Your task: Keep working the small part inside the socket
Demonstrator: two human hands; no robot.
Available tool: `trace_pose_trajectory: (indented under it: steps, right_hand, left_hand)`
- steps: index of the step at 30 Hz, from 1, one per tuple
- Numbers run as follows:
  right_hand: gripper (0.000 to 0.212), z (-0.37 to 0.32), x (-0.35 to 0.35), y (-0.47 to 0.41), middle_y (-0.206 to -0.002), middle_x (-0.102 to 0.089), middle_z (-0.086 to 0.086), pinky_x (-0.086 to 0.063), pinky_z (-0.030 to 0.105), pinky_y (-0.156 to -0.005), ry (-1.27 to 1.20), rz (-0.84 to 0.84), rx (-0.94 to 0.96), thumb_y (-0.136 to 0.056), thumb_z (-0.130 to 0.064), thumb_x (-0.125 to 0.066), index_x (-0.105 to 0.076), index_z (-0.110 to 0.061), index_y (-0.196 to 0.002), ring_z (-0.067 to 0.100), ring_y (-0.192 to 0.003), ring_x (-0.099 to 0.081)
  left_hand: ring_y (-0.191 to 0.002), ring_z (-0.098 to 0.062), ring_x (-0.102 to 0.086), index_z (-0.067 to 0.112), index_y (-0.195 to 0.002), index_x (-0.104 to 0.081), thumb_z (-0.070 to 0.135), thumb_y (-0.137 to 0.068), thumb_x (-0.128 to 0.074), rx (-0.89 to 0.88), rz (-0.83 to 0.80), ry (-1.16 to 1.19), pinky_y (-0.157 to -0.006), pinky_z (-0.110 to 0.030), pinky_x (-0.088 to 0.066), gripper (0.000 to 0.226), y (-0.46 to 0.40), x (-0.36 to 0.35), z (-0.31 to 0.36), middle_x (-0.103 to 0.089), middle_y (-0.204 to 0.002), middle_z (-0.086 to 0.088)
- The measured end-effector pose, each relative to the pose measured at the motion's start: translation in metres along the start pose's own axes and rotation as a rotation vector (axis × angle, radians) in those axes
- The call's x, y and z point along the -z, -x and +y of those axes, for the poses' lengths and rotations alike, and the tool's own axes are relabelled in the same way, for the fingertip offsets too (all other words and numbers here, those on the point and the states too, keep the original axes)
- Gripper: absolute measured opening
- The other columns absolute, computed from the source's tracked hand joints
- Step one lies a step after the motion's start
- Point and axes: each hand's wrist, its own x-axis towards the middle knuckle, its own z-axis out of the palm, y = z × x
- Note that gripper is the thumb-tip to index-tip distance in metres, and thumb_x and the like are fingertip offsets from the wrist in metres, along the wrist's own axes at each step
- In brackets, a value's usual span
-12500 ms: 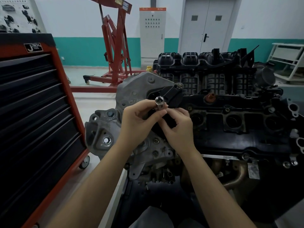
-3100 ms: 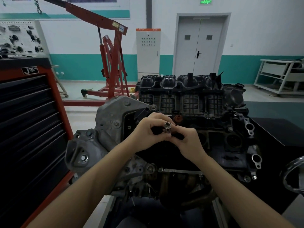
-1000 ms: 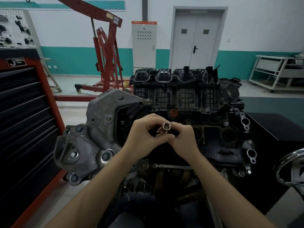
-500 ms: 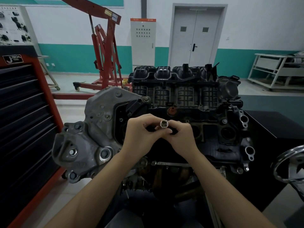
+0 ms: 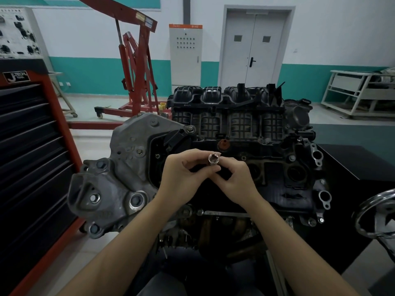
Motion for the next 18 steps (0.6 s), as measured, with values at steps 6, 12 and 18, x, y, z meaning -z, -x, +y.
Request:
trace_pose_trajectory:
  steps: [6,12,18]
  right_hand:
    - [0.018,-0.0001,-0.0025,-0.0003,-0.091,-0.074,0.006,-0.052,0.049,-0.084,-0.083,0.058,-0.075,-0.078,-0.006,-0.076,-0.074,-0.003,-0.096,0.024,-0.091,-0.068]
    - [0.02,-0.0014,-0.0015,0.0011,-0.098,-0.072,-0.001,-0.051,0.042,-0.088,-0.057,0.042,-0.007,-0.08,-0.011,-0.073,-0.072,-0.007,-0.1,0.021,-0.093,-0.068]
    - [0.013,0.0045,-0.0043,0.0003,-0.086,-0.074,-0.002,-0.05,0.04,-0.085,-0.023,0.051,-0.087,-0.075,-0.006,-0.078,-0.076,-0.009,-0.087,0.02,-0.09,-0.066]
  left_hand:
    - [-0.091,-0.018,-0.07,0.008,-0.094,-0.072,-0.007,-0.073,-0.077,0.0,-0.04,-0.007,-0.085,-0.029,-0.054,0.027,-0.0011,0.0015,0.0005,-0.073,-0.091,-0.004]
    - [-0.092,-0.016,-0.072,0.018,-0.093,-0.074,-0.007,-0.076,-0.074,-0.008,-0.052,-0.002,-0.084,-0.023,-0.054,0.03,0.0002,-0.0014,0.001,-0.076,-0.094,0.0]
    - [-0.091,-0.014,-0.07,0.013,-0.092,-0.073,-0.004,-0.073,-0.079,0.022,-0.077,-0.033,-0.083,-0.022,-0.053,0.026,-0.0016,-0.0025,0.0005,-0.073,-0.091,-0.001]
